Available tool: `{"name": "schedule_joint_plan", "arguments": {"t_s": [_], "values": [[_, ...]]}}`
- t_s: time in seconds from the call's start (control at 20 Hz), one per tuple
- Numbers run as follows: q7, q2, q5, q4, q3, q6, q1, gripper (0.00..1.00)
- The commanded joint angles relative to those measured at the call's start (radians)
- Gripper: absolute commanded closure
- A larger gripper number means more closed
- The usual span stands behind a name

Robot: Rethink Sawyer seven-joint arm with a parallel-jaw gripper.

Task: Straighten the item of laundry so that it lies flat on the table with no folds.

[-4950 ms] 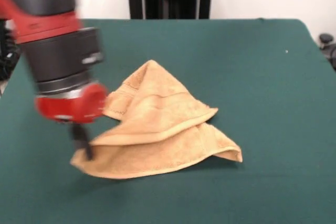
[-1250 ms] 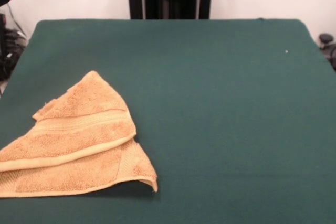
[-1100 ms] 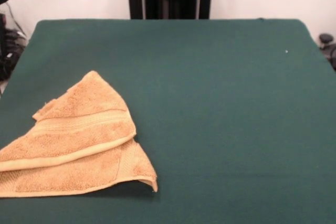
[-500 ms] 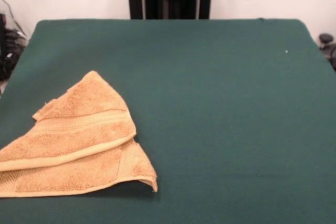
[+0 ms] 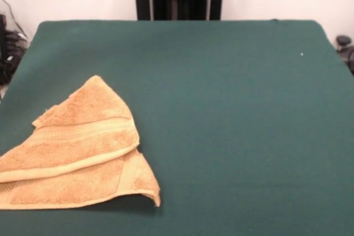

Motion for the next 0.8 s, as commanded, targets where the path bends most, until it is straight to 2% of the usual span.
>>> {"name": "schedule_joint_plan", "arguments": {"t_s": [0.05, 0.55, 0.8], "values": [[0.12, -0.061, -0.048, 0.282, -0.4, -0.326, -0.005, 0.0], [0.336, -0.155, 0.037, 0.382, -0.577, -0.384, 0.054, 0.0], [0.371, -0.177, 0.083, 0.387, -0.634, -0.396, 0.082, 0.0]]}}
